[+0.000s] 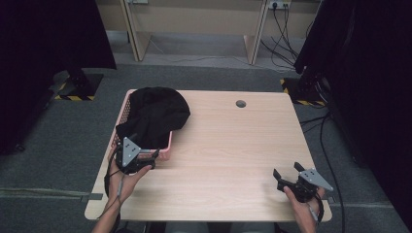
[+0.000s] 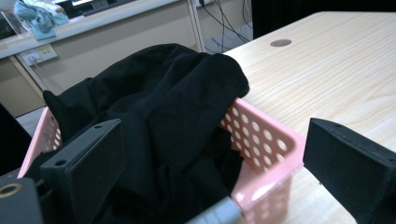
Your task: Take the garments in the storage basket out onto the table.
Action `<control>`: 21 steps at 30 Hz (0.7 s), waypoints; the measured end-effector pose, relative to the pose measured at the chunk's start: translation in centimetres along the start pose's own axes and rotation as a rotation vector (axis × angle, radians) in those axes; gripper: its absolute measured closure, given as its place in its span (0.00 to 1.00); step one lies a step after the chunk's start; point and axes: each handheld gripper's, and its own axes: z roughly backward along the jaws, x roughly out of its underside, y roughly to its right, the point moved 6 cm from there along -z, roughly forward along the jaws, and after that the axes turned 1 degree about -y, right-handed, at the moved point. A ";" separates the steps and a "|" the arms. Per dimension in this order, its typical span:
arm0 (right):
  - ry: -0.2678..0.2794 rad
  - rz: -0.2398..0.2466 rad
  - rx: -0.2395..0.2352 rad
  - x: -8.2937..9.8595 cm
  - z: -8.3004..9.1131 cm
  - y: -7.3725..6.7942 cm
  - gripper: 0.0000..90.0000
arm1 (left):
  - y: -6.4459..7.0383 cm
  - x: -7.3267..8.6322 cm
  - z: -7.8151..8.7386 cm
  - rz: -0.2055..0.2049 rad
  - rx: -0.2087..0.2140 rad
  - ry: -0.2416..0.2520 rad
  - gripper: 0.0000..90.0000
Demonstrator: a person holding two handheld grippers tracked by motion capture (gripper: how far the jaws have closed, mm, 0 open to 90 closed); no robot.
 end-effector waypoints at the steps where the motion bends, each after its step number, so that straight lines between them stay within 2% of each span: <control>1: 0.000 0.001 0.000 0.0 0.0 0.0 0.10 | 0.0 0.0 0.0 0.000 0.000 0.000 0.06; 3: 0.001 0.001 0.000 0.0 0.0 0.0 0.10 | -0.4 -0.2 -1.0 0.010 0.025 -0.030 0.06; 6: 0.002 -0.001 -0.002 0.0 0.0 0.0 0.10 | -0.8 -0.8 -2.2 -0.014 0.039 -0.063 0.06; 15: 0.003 0.005 -0.003 0.0 0.0 -0.1 0.10 | -1.6 -1.7 -3.2 -0.020 0.024 -0.073 0.07; 18: 0.003 0.003 -0.004 0.0 0.0 -0.1 0.10 | -1.9 -1.9 -3.9 -0.030 0.028 -0.101 0.07; 19: 0.005 0.001 -0.004 0.0 0.0 -0.1 0.10 | -2.0 -2.0 -4.3 -0.049 0.025 -0.128 0.07; 21: 0.007 0.002 -0.004 0.0 0.0 -0.1 0.10 | -2.1 -2.0 -4.8 -0.058 0.026 -0.153 0.07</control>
